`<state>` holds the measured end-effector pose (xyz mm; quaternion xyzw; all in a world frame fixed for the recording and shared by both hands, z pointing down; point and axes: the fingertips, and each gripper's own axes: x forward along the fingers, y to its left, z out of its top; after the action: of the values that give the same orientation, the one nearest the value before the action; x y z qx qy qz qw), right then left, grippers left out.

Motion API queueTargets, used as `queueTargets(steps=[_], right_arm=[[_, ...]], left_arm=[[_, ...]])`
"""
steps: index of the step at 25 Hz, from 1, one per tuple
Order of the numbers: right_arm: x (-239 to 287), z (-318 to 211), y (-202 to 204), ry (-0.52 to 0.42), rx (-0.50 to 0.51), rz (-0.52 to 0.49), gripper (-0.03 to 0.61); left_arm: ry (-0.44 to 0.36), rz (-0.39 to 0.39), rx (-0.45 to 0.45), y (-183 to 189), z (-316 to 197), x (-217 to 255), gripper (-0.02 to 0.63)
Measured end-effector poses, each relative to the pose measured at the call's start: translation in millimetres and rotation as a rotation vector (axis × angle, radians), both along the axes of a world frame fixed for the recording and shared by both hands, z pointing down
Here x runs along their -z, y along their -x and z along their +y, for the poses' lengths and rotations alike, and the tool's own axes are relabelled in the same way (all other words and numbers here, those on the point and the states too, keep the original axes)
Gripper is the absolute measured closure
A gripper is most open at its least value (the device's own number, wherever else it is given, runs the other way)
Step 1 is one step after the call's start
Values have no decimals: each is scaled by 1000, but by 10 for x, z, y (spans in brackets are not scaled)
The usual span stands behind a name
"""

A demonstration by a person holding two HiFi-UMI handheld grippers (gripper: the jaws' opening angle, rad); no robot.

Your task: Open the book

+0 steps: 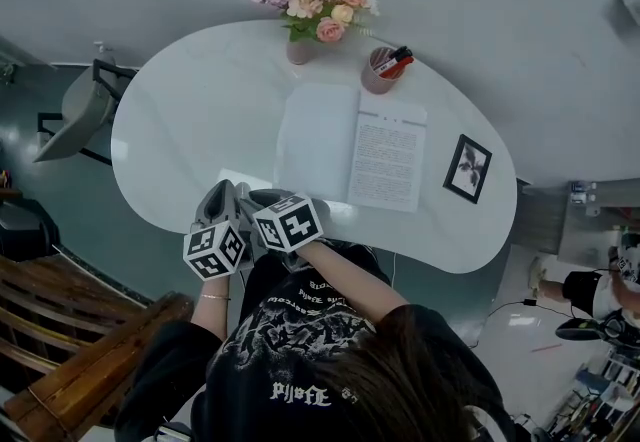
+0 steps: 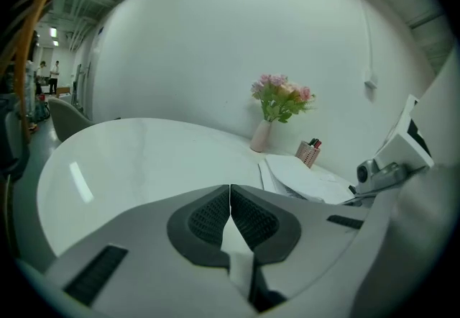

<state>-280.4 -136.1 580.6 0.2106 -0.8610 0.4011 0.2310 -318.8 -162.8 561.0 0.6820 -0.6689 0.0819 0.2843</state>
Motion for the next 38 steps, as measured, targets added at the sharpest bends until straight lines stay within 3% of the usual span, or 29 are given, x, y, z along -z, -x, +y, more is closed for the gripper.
queueTargets(steps=[5,13,25,38], right_arm=[[192,20,-34,-86,3,-25,457],[333,-131,-461,-170,-160,-17,458],[476,-377,-1562,-256,-420,18,459],[549,-454,-2631,-316,-642,86,459]], left_arm=[[-10,-3,21,45,39,30,589],[-25,21,-62,-357,86,37,590],[-68,16,-273,-1234,-8,262,589],[-71,19,-359,-1760,-160,398,589]])
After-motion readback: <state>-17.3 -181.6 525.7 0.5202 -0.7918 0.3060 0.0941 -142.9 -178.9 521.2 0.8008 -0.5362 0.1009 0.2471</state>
